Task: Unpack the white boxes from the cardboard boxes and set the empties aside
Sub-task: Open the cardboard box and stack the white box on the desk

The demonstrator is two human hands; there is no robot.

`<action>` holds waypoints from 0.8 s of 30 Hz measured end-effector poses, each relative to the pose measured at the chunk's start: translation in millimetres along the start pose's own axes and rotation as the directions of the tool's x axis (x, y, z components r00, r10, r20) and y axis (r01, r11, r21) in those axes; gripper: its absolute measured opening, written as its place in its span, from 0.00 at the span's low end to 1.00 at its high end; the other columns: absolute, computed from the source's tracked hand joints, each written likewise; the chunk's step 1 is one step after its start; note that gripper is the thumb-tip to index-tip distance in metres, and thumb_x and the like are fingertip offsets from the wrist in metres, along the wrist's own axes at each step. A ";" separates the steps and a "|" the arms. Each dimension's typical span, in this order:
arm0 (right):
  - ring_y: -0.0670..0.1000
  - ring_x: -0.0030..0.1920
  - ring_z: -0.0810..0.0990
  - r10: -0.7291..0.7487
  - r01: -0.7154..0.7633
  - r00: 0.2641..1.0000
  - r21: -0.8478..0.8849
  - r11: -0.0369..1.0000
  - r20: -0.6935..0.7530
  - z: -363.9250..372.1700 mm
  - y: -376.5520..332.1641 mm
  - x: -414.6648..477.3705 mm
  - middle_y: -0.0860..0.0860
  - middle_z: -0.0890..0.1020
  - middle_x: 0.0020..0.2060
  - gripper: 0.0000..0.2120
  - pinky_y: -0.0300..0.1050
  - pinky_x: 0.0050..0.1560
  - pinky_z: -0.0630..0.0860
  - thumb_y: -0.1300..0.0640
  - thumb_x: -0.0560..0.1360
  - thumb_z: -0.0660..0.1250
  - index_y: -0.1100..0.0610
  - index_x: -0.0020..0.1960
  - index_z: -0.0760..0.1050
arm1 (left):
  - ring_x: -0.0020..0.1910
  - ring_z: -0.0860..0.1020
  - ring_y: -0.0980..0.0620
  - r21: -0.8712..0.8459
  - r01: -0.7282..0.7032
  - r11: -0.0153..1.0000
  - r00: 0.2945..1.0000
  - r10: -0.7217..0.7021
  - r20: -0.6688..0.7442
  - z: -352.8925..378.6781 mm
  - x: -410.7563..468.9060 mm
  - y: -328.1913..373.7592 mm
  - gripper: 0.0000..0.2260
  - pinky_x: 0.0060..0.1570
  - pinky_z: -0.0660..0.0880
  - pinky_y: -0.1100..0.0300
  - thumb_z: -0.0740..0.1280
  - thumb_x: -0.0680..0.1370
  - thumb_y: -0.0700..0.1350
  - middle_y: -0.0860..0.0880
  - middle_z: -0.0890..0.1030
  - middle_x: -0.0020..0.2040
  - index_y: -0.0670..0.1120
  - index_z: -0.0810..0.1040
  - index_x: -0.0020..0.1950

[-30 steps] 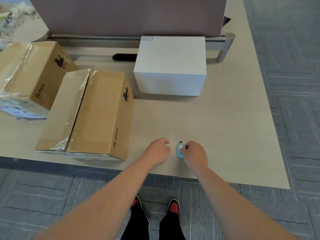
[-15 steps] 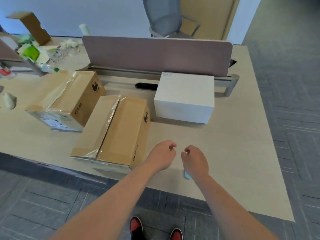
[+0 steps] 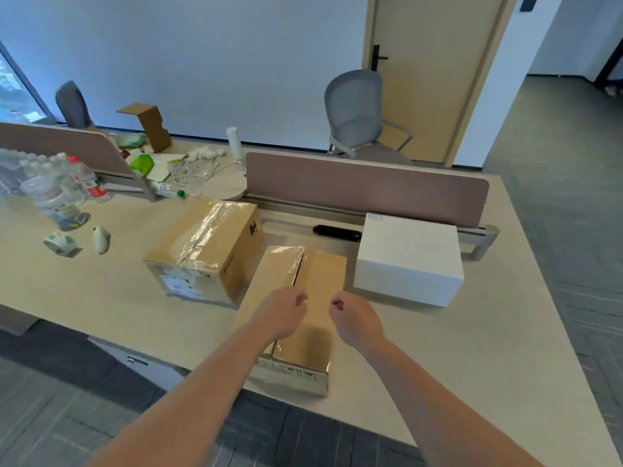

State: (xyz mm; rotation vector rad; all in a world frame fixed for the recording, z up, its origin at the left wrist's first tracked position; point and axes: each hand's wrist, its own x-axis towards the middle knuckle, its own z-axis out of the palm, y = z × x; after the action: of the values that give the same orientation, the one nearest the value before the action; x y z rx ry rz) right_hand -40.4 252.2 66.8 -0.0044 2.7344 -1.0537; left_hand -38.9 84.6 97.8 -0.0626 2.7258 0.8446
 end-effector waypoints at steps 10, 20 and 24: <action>0.52 0.56 0.79 0.236 -0.239 0.970 -0.055 0.970 -0.055 73.6 -56.4 20.3 0.50 0.81 0.56 0.12 0.43 0.53 0.72 0.57 0.80 0.60 0.53 0.59 0.79 | 0.58 0.77 0.49 0.301 -0.368 0.880 0.901 0.258 0.348 -20.0 51.0 -79.6 0.15 0.60 0.74 0.53 0.57 0.81 0.45 0.51 0.81 0.61 0.53 0.79 0.64; 0.52 0.60 0.78 0.374 -0.387 0.919 -0.111 0.915 -0.121 74.1 -74.9 18.2 0.48 0.80 0.60 0.14 0.45 0.60 0.73 0.58 0.79 0.60 0.51 0.62 0.78 | 0.58 0.75 0.49 0.450 -0.653 0.610 0.757 0.499 0.423 -33.0 75.3 -96.2 0.17 0.68 0.67 0.50 0.58 0.79 0.39 0.52 0.79 0.58 0.53 0.81 0.61; 0.53 0.62 0.76 0.333 -0.338 0.941 -0.164 0.927 -0.061 80.3 -89.7 25.3 0.48 0.79 0.63 0.18 0.45 0.62 0.72 0.62 0.80 0.56 0.49 0.62 0.79 | 0.46 0.77 0.50 0.529 -0.670 0.521 0.731 0.585 0.351 -56.9 69.8 -87.3 0.12 0.60 0.72 0.53 0.60 0.81 0.44 0.51 0.81 0.44 0.50 0.83 0.48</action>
State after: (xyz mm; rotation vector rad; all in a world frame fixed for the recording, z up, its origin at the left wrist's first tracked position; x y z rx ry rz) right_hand -55.9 130.2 63.5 0.4418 2.7114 -0.7267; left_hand -109.6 -16.6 75.0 1.1569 2.7320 -0.0150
